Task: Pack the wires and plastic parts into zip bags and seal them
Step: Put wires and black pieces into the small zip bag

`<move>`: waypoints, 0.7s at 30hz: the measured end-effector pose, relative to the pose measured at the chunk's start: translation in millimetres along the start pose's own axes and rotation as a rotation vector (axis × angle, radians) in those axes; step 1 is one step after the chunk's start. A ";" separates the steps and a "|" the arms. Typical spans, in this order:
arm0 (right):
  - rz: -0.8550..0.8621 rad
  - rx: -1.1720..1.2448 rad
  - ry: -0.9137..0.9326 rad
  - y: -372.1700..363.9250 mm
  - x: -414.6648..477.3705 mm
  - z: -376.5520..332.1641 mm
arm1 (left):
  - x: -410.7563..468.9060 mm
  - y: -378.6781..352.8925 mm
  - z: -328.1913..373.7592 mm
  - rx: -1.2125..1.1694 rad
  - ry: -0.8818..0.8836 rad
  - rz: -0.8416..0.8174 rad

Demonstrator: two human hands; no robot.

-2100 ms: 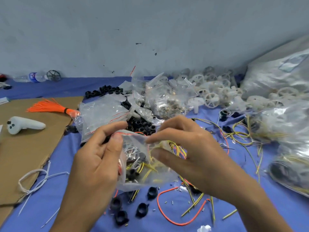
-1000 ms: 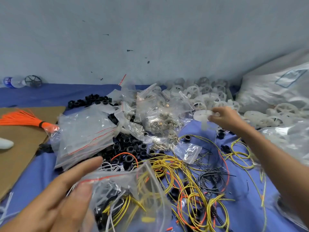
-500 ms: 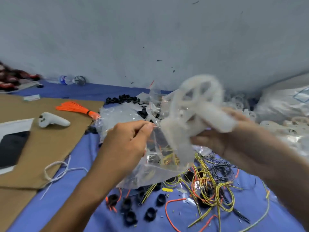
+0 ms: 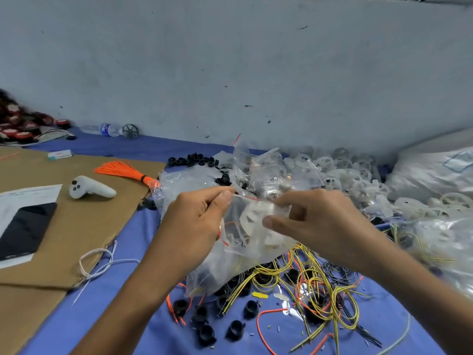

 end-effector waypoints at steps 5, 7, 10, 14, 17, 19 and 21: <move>-0.087 0.492 0.052 -13.1 -6.4 -15.7 | -2.9 2.6 -5.5 -0.018 -0.011 -0.014; 0.042 0.441 0.056 -6.7 1.0 0.7 | -1.6 8.7 -6.8 -0.043 -0.013 0.013; 0.194 0.303 -0.092 -5.2 23.2 55.7 | -0.6 13.8 -4.8 -0.040 -0.029 0.034; 0.158 0.104 -0.294 -31.1 61.6 138.4 | -2.6 12.6 -3.3 -0.029 -0.027 0.017; 0.092 -0.012 -0.343 -52.5 96.1 183.2 | -6.2 12.4 -3.4 -0.071 0.009 -0.016; 0.102 -0.061 -0.390 -58.0 122.3 205.5 | -7.1 10.8 0.5 -0.076 0.023 -0.024; 0.090 -0.090 -0.427 -63.0 148.9 220.7 | -8.0 10.9 -0.6 -0.076 0.041 -0.005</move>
Point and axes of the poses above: each hand's wrist, its own x-axis towards the middle knuckle, its own y-axis out of the back of the hand, z = x × y, the point moved 7 cm from there along x, towards the middle knuckle, and after that the axes turned 10 degrees about -x, right-handed, at the moved point
